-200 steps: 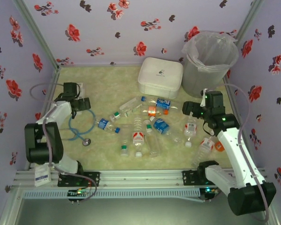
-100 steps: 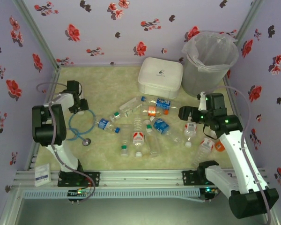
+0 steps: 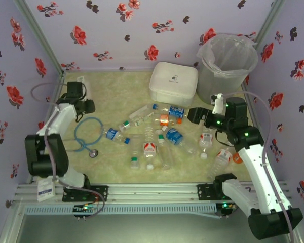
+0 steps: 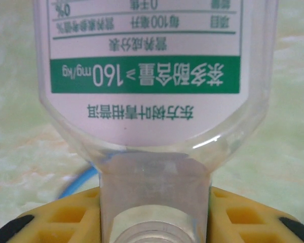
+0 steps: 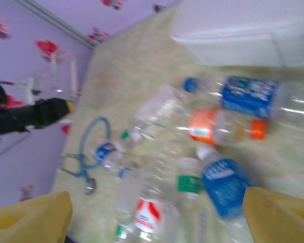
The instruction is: Put the plastic bottles in the bin
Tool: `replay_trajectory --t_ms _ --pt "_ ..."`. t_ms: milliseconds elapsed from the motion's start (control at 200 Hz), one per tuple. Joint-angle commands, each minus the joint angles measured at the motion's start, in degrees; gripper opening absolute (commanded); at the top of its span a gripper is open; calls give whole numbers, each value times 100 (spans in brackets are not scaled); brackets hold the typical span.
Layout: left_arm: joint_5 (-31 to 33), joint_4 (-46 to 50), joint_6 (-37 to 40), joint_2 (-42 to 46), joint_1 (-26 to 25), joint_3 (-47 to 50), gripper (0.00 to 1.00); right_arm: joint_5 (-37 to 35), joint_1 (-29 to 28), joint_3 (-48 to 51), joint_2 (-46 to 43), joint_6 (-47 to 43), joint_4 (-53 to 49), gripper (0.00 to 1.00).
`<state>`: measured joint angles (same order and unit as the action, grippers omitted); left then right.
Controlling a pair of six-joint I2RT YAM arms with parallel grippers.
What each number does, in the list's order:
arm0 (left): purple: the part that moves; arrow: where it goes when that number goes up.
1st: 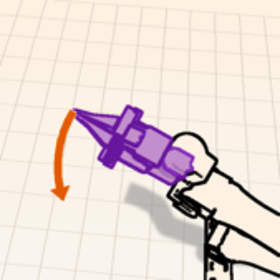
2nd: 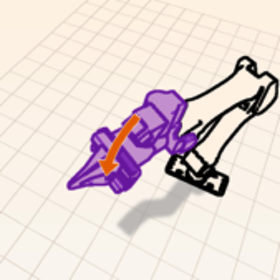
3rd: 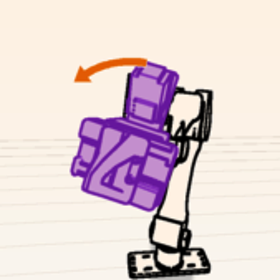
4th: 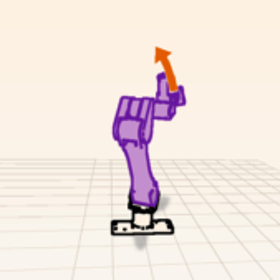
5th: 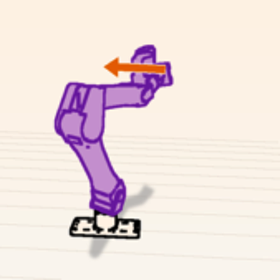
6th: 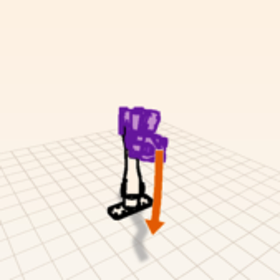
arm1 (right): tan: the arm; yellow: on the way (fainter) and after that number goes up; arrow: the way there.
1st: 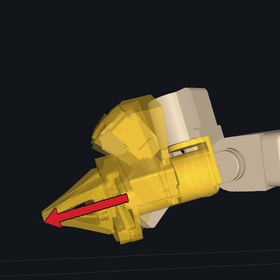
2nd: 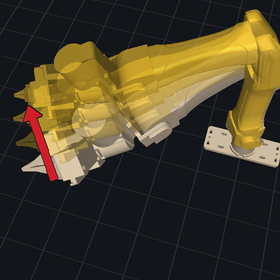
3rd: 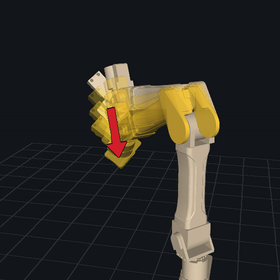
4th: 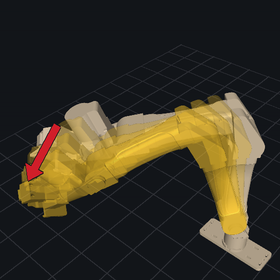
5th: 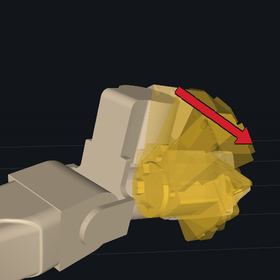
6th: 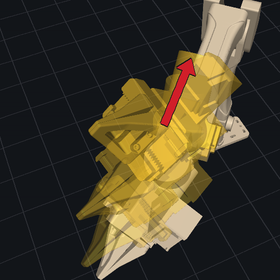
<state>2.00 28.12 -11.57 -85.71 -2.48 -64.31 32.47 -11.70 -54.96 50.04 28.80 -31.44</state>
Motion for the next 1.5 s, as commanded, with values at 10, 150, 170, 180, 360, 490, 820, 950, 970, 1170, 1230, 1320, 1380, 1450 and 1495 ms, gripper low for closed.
replay_trajectory --t_ms 10,150,170,180,360,490,820,950,970,1170,1230,1320,1380,1450,1495 --pt "-1049 89 -241 956 -780 387 22 582 -168 16 104 855 1373 86" --pt "-1395 -528 -1019 1883 -1889 969 18 304 -598 -289 516 957 1546 83" --pt "-1395 -626 -1133 1965 -2048 1056 17 234 -685 -348 589 953 1540 83" --pt "-1395 -683 -1193 2000 -2134 1102 16 192 -733 -375 624 953 1541 83" --pt "-1365 -1781 -1833 2189 -3406 1778 12 102 -1537 -901 1580 818 1460 95" --pt "-1179 -2268 -1925 2004 -4102 1922 12 53 -1883 -1117 2152 777 1439 99" --pt "-1087 -2280 -1432 1499 -4645 1335 14 -480 -2178 -1365 2906 524 1146 93" --pt "-1088 -2487 -1495 1520 -4698 1380 16 -486 -2165 -1393 3077 589 1196 82" --pt "-1088 -2528 -1497 1522 -4707 1394 17 -483 -2154 -1422 3104 584 1180 79" --pt "-1071 -2417 -1363 1517 -4710 1275 30 -462 -1933 -1657 3173 540 952 59" --pt "-1032 -2272 -1331 1552 -4709 1171 47 -525 -1869 -1796 3093 443 796 57" --pt "-856 -2130 -1345 1671 -4710 1105 80 -758 -1651 -2148 2955 115 406 53" --pt "-670 -2089 -1432 1786 -4703 1159 95 -1029 -1420 -2481 2862 -188 34 52" --pt "-447 -2083 -1618 1970 -4686 1289 100 -1361 -1062 -2918 2765 -538 -325 50" --pt "-282 -2070 -1799 2105 -4659 1415 100 -1596 -809 -3245 2721 -771 -550 49"
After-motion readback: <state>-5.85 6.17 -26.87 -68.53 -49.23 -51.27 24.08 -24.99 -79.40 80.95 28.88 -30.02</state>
